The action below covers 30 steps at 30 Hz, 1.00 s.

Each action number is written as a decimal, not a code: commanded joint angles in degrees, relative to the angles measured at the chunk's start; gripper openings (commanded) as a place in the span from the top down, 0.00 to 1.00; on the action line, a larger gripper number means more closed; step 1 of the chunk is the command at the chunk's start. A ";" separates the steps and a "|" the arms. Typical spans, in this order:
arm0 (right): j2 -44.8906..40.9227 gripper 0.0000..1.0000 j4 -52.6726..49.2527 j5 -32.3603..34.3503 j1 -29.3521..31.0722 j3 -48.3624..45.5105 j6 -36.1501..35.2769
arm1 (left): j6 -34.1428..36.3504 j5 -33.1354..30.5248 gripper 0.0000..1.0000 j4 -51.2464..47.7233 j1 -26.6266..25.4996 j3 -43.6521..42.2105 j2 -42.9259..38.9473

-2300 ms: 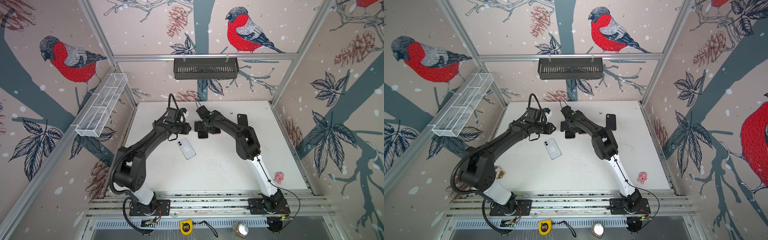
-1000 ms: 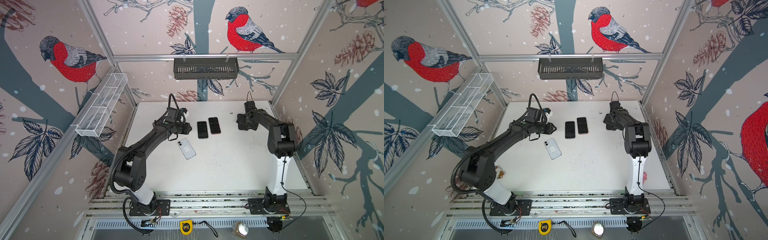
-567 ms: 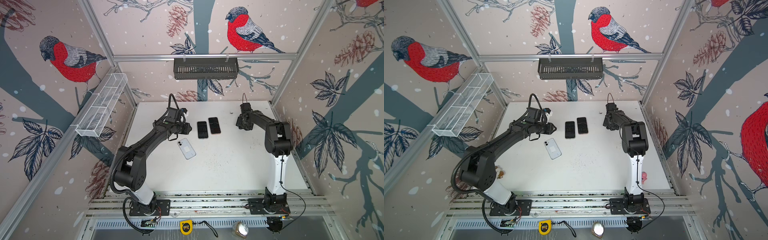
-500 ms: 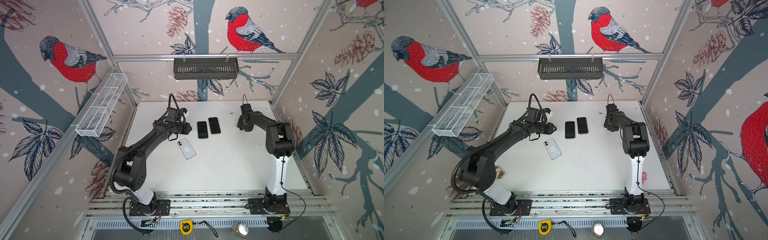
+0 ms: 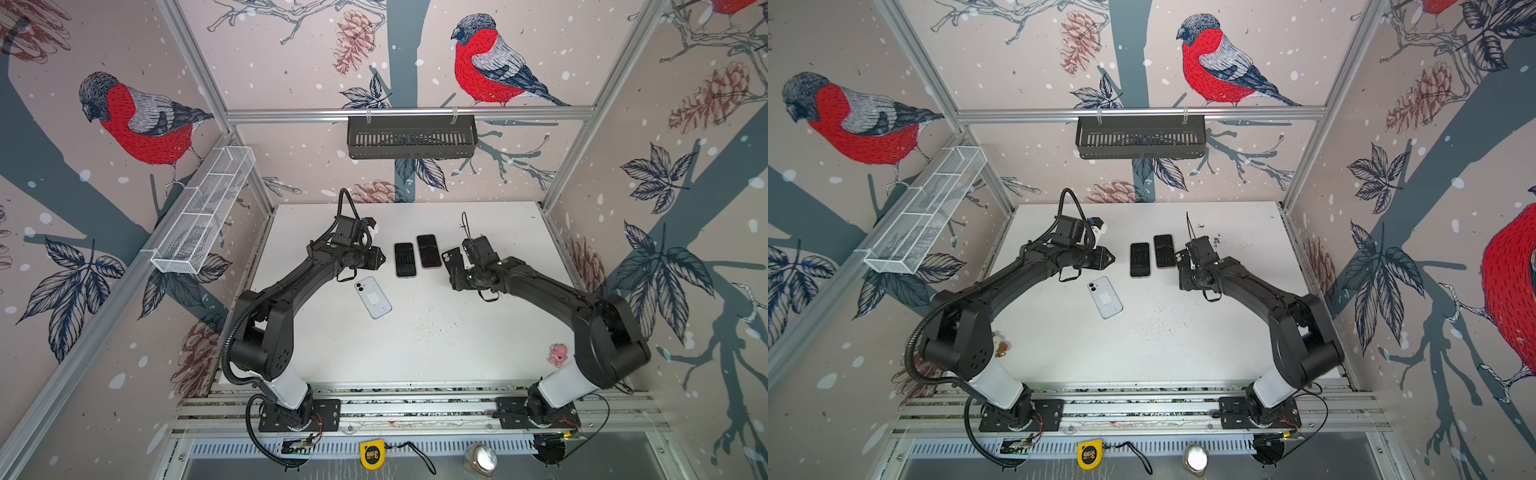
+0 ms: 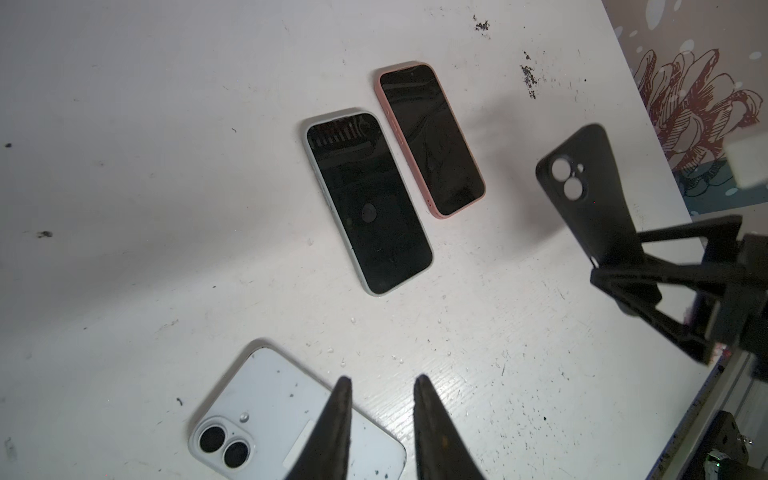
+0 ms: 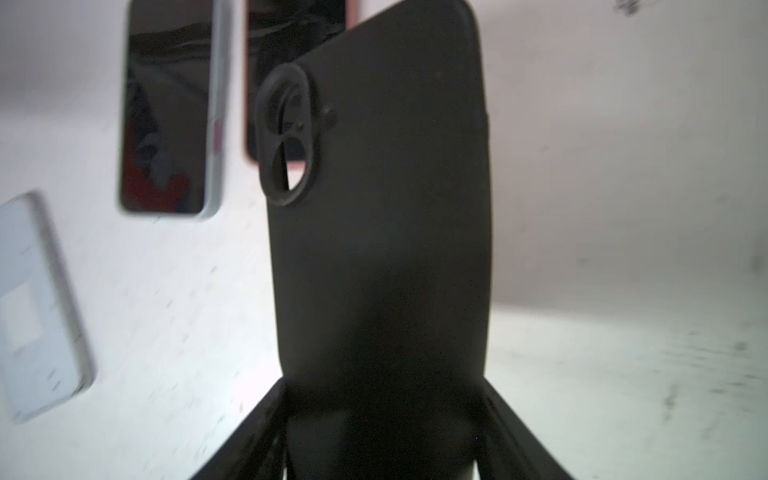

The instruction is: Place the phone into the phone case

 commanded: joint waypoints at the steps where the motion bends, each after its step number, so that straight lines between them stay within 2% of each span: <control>1: -4.16 0.34 6.49 -19.01 2.18 -5.39 -0.94 | -0.04 0.82 0.72 1.39 -0.03 -0.01 0.27; 3: -6.17 0.34 10.13 -27.48 4.06 -8.71 1.00 | 0.00 0.94 0.72 1.44 -0.03 -0.03 0.27; 5: -7.45 0.34 11.25 -31.26 6.41 -9.73 1.85 | 0.00 1.48 0.72 1.54 -0.06 -0.08 0.49; 9: -8.81 0.34 7.70 -28.05 11.08 -7.97 -0.33 | 0.26 7.56 0.69 1.95 -0.44 0.09 2.30; 12: -9.24 0.34 5.12 -25.15 11.25 -6.93 -1.98 | 0.39 15.00 0.65 3.42 -1.16 -0.05 3.63; 15: -10.17 0.36 1.67 -18.23 11.25 -5.60 -3.97 | 0.35 23.22 0.63 4.99 -2.75 0.03 4.62; 18: -10.55 0.36 -0.54 -16.00 11.30 -4.57 -5.47 | 0.19 28.76 0.63 7.02 -4.51 -0.62 4.32; 23: -11.11 0.36 -1.25 -14.85 11.25 -3.86 -5.78 | -0.68 35.10 0.63 9.43 -5.93 -1.33 4.30; 30: -11.72 0.36 -2.13 -13.75 10.56 -2.75 -6.00 | -1.84 37.98 0.63 11.58 -6.18 -2.12 3.58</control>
